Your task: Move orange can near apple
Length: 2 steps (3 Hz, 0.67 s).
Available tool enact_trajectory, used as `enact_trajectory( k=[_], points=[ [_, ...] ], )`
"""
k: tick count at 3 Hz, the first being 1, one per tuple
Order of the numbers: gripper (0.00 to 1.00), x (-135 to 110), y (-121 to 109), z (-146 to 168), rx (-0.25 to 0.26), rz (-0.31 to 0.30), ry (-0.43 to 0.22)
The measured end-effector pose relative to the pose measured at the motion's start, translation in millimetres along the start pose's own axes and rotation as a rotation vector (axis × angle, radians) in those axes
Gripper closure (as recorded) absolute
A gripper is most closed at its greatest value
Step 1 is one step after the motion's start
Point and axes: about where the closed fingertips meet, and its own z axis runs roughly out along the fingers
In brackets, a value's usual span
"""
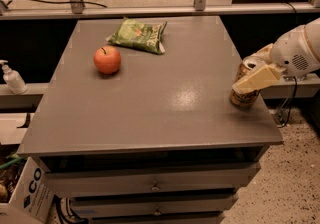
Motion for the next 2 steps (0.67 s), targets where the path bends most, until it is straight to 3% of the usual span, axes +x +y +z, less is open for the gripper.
enact_trajectory(
  k=[1, 2],
  points=[
    [0.86, -18, -4, -3, 0.001, -0.03, -0.014],
    [1.0, -57, -2, 1, -0.01, -0.089, -0.034]
  ],
)
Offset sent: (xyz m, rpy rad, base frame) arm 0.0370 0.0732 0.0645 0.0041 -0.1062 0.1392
